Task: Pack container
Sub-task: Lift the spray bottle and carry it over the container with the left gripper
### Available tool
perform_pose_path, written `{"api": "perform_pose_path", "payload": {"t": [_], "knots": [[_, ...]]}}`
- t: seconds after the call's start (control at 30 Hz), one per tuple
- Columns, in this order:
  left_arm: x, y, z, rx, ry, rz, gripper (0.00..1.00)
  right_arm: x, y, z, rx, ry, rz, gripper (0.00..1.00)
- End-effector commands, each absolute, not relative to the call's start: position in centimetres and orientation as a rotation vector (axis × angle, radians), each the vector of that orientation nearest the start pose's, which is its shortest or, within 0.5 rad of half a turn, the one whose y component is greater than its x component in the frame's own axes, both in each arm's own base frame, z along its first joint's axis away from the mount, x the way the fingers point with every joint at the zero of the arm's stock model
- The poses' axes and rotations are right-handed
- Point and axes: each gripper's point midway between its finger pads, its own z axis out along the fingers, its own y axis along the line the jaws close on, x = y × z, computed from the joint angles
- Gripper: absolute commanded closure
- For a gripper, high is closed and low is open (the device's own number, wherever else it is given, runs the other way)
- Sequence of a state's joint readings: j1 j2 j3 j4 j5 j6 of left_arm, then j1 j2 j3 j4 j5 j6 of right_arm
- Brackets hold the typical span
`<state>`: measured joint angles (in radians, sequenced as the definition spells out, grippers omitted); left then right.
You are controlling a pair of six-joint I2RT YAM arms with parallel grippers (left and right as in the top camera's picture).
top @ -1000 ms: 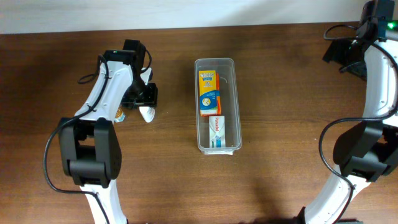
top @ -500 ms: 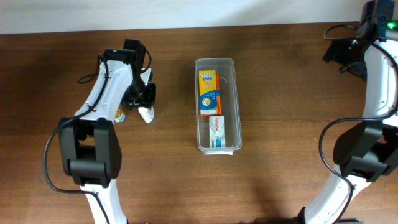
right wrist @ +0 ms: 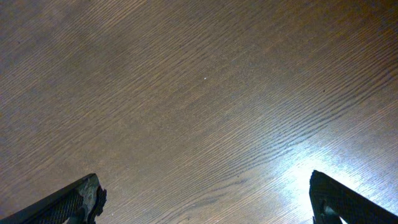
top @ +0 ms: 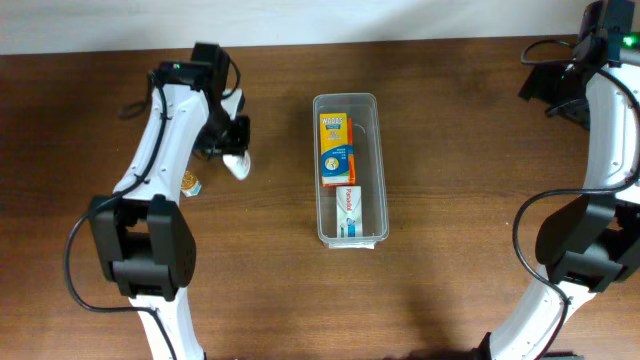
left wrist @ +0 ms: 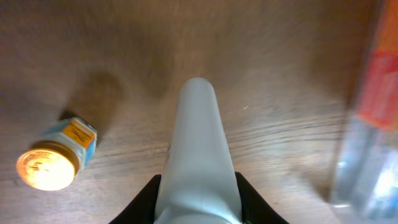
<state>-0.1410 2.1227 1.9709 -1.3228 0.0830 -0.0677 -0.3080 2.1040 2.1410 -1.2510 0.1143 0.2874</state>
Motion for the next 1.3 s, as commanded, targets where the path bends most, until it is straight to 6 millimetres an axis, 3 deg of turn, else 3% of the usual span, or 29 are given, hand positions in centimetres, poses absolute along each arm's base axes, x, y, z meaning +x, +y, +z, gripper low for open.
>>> {"api": "perform_pose_path", "payload": {"t": [0.0, 0.17, 0.3, 0.53, 0.63, 0.87, 1.27], "knots": [[44.3, -9.7, 15.0, 0.172, 2.953, -0.205, 0.82, 45.3, -16.6, 18.2, 0.846, 2.646, -0.171, 0.02], [45.7, -13.2, 19.9, 0.189, 2.815, -0.249, 0.82, 45.3, -16.6, 18.2, 0.846, 2.645, -0.171, 0.02], [46.2, -17.6, 23.9, 0.201, 2.685, -0.321, 0.82, 45.3, -16.6, 18.2, 0.846, 2.646, -0.171, 0.02], [45.3, -25.6, 25.9, 0.237, 2.579, -0.45, 0.82, 45.3, -16.6, 18.2, 0.846, 2.646, -0.171, 0.02], [45.2, -27.1, 26.2, 0.199, 2.546, -0.424, 0.82, 45.3, -16.6, 18.2, 0.846, 2.646, -0.171, 0.02], [45.2, -28.9, 24.3, 0.163, 2.558, -0.345, 0.82, 45.3, -16.6, 18.2, 0.846, 2.646, -0.171, 0.02], [44.9, -32.4, 16.5, 0.16, 2.724, -0.401, 0.82, 45.3, -16.6, 18.2, 0.846, 2.646, -0.172, 0.02]]}}
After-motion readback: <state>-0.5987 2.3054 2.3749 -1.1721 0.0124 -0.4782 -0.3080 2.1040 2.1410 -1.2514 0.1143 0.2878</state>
